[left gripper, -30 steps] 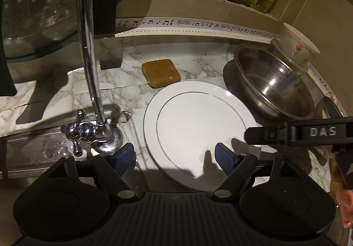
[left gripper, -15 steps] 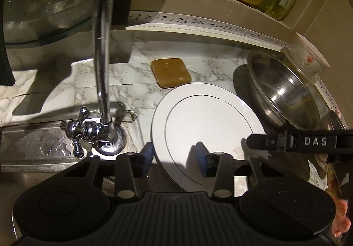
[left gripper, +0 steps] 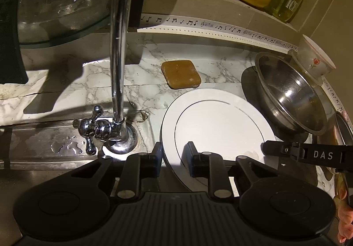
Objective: Organize plates and bowls
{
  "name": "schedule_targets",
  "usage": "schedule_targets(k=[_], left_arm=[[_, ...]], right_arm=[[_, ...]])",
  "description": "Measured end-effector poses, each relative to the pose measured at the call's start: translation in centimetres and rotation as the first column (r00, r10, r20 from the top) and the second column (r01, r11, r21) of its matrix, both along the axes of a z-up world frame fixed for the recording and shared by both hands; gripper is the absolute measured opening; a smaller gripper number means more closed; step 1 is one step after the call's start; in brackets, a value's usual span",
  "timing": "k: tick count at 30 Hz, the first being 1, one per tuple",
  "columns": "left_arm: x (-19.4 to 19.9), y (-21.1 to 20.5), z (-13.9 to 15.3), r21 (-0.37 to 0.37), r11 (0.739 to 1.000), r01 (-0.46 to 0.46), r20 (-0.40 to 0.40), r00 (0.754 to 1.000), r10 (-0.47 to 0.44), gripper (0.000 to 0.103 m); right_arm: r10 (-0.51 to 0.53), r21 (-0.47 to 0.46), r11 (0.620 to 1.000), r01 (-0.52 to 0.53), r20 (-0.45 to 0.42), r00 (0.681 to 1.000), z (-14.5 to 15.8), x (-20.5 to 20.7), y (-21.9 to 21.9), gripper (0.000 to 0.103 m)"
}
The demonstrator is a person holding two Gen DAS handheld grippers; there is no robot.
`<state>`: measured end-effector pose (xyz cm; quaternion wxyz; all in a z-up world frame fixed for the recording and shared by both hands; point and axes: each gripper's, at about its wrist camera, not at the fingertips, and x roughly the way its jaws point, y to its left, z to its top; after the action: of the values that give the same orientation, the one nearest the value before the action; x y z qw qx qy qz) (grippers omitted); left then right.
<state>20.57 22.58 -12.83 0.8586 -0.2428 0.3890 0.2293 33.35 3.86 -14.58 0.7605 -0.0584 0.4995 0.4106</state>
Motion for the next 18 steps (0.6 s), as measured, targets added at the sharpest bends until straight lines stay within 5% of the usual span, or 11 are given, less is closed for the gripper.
schedule_targets(k=[18], left_arm=[[-4.3, -4.2, 4.3, 0.008, 0.998, 0.062, 0.065, 0.996, -0.063, 0.022]], right_arm=[[-0.004, 0.070, 0.998, 0.002, 0.037, 0.999, 3.8, -3.9, -5.4, 0.014]])
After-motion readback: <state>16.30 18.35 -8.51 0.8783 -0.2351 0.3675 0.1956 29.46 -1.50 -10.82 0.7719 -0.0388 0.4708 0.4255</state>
